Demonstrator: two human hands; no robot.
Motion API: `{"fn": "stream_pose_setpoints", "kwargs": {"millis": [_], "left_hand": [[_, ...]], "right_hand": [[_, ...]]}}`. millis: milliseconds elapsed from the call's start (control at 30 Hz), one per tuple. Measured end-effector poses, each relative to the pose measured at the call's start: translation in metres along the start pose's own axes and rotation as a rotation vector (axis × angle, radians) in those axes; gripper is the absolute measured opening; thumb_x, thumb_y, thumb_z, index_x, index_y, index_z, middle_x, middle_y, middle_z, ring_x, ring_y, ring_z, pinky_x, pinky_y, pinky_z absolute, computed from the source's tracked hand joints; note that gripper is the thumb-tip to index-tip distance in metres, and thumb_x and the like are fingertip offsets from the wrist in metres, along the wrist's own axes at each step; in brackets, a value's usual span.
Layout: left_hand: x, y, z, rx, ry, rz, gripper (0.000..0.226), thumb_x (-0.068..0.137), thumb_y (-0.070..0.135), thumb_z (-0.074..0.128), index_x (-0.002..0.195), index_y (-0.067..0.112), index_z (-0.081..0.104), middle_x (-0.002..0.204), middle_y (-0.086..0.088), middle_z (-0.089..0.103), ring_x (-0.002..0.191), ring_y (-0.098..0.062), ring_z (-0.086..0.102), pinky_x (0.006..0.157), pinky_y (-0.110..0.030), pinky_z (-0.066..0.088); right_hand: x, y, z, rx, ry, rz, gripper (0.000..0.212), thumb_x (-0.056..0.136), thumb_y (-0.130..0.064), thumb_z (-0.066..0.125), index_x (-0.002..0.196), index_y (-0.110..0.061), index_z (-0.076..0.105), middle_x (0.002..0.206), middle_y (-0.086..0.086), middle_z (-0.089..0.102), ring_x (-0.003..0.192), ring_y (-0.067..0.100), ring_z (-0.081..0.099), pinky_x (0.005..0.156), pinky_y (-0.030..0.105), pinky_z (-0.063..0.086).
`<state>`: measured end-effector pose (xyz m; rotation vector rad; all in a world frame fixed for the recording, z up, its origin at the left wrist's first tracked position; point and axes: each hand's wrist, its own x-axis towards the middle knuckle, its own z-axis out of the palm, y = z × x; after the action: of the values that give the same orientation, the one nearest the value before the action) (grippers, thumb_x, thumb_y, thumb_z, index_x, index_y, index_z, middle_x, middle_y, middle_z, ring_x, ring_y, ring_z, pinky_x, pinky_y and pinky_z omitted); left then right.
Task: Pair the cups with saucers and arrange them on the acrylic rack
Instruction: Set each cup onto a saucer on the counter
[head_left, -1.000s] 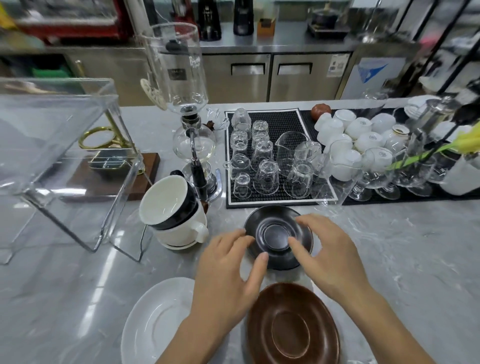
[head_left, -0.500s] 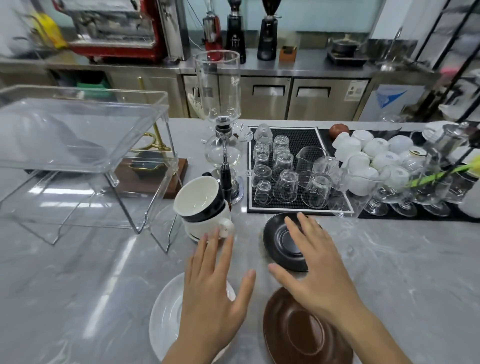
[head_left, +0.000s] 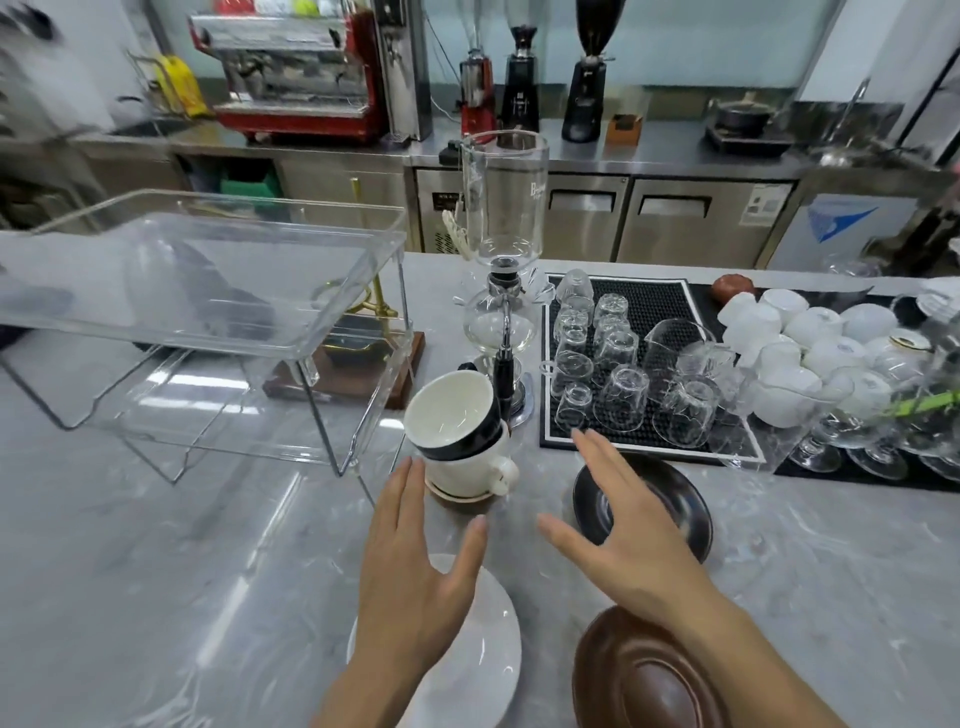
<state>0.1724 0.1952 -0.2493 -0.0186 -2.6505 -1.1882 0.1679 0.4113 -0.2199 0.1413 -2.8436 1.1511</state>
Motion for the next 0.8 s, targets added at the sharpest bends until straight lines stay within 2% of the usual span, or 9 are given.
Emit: {"fn": "stream_pose_setpoints", "kwargs": {"millis": [133, 333, 400, 467, 500, 600, 633, 733, 800], "left_hand": [[0.017, 0.000, 0.000, -0.062, 0.008, -0.045, 0.092, 0.083, 0.062, 0.062, 0.158, 0.028, 0.021, 0.158, 0.020, 0.026, 0.141, 0.011, 0.015, 0.115, -0.019, 0.015], [0.040, 0.000, 0.004, -0.150, 0.005, -0.080, 0.105, 0.070, 0.077, 0.059, 0.156, 0.035, 0.016, 0.140, 0.049, 0.017, 0.126, 0.037, 0.007, 0.104, -0.005, 0.015], [0.047, -0.002, 0.005, -0.194, 0.004, -0.109, 0.109, 0.067, 0.080, 0.061, 0.155, 0.033, 0.018, 0.152, 0.035, 0.027, 0.138, 0.021, 0.018, 0.112, -0.015, 0.023], [0.053, -0.004, 0.007, -0.224, -0.023, -0.133, 0.112, 0.066, 0.078, 0.067, 0.155, 0.028, 0.020, 0.159, 0.015, 0.034, 0.146, -0.001, 0.029, 0.119, -0.034, 0.032], [0.056, -0.005, 0.008, -0.238, -0.032, -0.132, 0.111, 0.066, 0.074, 0.070, 0.154, 0.027, 0.022, 0.158, 0.013, 0.037, 0.145, -0.003, 0.033, 0.118, -0.034, 0.034], [0.065, -0.004, 0.009, -0.284, -0.023, -0.104, 0.094, 0.067, 0.066, 0.078, 0.144, 0.038, 0.031, 0.139, 0.040, 0.045, 0.129, 0.017, 0.042, 0.102, -0.004, 0.035], [0.067, -0.005, 0.010, -0.304, -0.024, -0.105, 0.093, 0.066, 0.067, 0.078, 0.141, 0.039, 0.033, 0.136, 0.040, 0.047, 0.127, 0.017, 0.044, 0.102, -0.006, 0.037], [0.072, -0.006, 0.014, -0.354, -0.040, -0.145, 0.116, 0.058, 0.077, 0.076, 0.153, 0.033, 0.024, 0.147, 0.022, 0.047, 0.135, -0.002, 0.047, 0.111, -0.034, 0.043], [0.075, -0.008, 0.015, -0.383, -0.049, -0.148, 0.117, 0.059, 0.070, 0.081, 0.154, 0.033, 0.023, 0.147, 0.019, 0.049, 0.134, -0.002, 0.049, 0.110, -0.037, 0.045]], "right_hand": [[0.024, -0.009, 0.004, 0.039, -0.023, -0.055, 0.091, 0.080, -0.059, 0.068, 0.154, -0.036, 0.022, 0.151, -0.034, 0.015, 0.135, -0.028, 0.002, 0.107, -0.001, 0.006], [0.059, -0.023, 0.007, 0.116, -0.064, -0.075, 0.090, 0.079, -0.052, 0.071, 0.154, -0.035, 0.025, 0.155, -0.024, 0.026, 0.145, -0.007, 0.019, 0.119, 0.023, 0.019], [0.068, -0.025, 0.008, 0.134, -0.082, -0.074, 0.091, 0.079, -0.049, 0.073, 0.154, -0.033, 0.025, 0.158, -0.019, 0.028, 0.145, -0.005, 0.021, 0.118, 0.023, 0.019], [0.077, -0.025, 0.009, 0.141, -0.096, -0.072, 0.091, 0.079, -0.043, 0.076, 0.153, -0.031, 0.026, 0.158, -0.016, 0.030, 0.143, -0.006, 0.022, 0.116, 0.019, 0.018], [0.081, -0.024, 0.010, 0.151, -0.104, -0.068, 0.091, 0.078, -0.043, 0.077, 0.153, -0.031, 0.026, 0.158, -0.016, 0.030, 0.142, -0.007, 0.023, 0.115, 0.018, 0.017], [0.092, -0.023, 0.011, 0.194, -0.120, -0.053, 0.096, 0.074, -0.047, 0.078, 0.153, -0.034, 0.026, 0.157, -0.020, 0.030, 0.141, -0.009, 0.023, 0.114, 0.017, 0.018], [0.096, -0.023, 0.012, 0.202, -0.121, -0.047, 0.098, 0.072, -0.050, 0.079, 0.153, -0.035, 0.026, 0.157, -0.020, 0.030, 0.141, -0.008, 0.023, 0.115, 0.018, 0.019], [0.105, -0.024, 0.017, 0.209, -0.139, -0.036, 0.103, 0.066, -0.058, 0.078, 0.152, -0.038, 0.026, 0.157, -0.017, 0.031, 0.144, -0.003, 0.025, 0.120, 0.029, 0.023], [0.110, -0.023, 0.020, 0.225, -0.145, -0.031, 0.104, 0.064, -0.059, 0.079, 0.151, -0.038, 0.027, 0.157, -0.016, 0.033, 0.143, 0.000, 0.028, 0.120, 0.034, 0.026]]}}
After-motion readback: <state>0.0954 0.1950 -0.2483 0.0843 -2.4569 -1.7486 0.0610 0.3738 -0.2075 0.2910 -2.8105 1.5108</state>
